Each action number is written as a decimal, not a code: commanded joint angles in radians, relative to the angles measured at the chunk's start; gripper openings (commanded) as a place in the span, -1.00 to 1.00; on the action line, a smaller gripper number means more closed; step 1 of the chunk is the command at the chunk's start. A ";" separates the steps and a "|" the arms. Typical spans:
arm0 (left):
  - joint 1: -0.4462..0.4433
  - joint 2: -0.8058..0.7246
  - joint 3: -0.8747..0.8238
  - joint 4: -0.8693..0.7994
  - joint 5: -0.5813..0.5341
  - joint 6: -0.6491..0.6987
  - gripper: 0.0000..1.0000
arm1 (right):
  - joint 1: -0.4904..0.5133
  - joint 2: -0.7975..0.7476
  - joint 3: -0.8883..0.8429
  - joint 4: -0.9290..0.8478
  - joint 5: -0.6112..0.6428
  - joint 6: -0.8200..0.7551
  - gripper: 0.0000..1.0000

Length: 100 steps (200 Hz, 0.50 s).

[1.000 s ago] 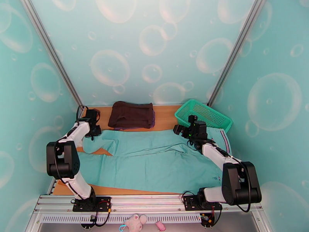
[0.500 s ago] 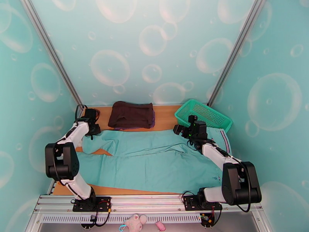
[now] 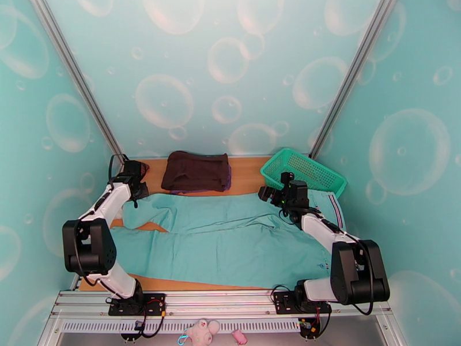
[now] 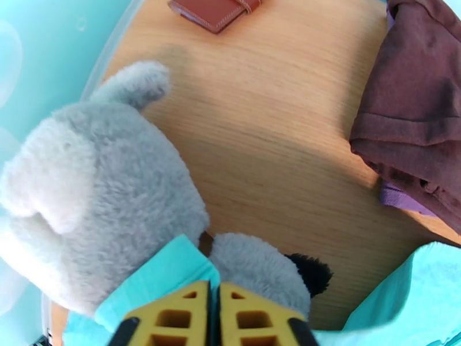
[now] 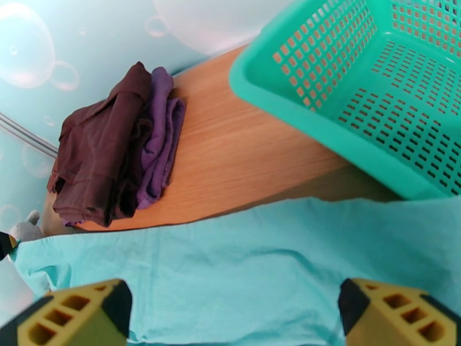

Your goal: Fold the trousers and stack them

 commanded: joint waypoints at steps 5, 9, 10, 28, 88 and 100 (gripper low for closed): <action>-0.020 -0.080 -0.022 0.037 -0.028 -0.010 -1.00 | -0.005 0.008 0.014 -0.014 0.011 -0.004 0.99; -0.021 -0.087 -0.024 0.041 -0.027 -0.011 -1.00 | -0.005 0.007 0.015 -0.016 0.013 -0.004 0.99; -0.021 -0.088 -0.025 0.042 -0.027 -0.012 -1.00 | -0.005 0.007 0.015 -0.016 0.014 -0.002 0.99; -0.022 -0.105 -0.029 0.038 -0.018 -0.018 -1.00 | -0.005 0.003 0.015 -0.024 0.018 -0.001 0.99; -0.069 -0.315 -0.018 -0.022 -0.078 -0.073 -1.00 | -0.233 -0.101 -0.064 -0.062 0.073 0.181 0.99; -0.068 -0.367 -0.018 -0.013 -0.113 -0.076 -1.00 | -0.260 -0.131 -0.064 -0.090 0.098 0.170 0.99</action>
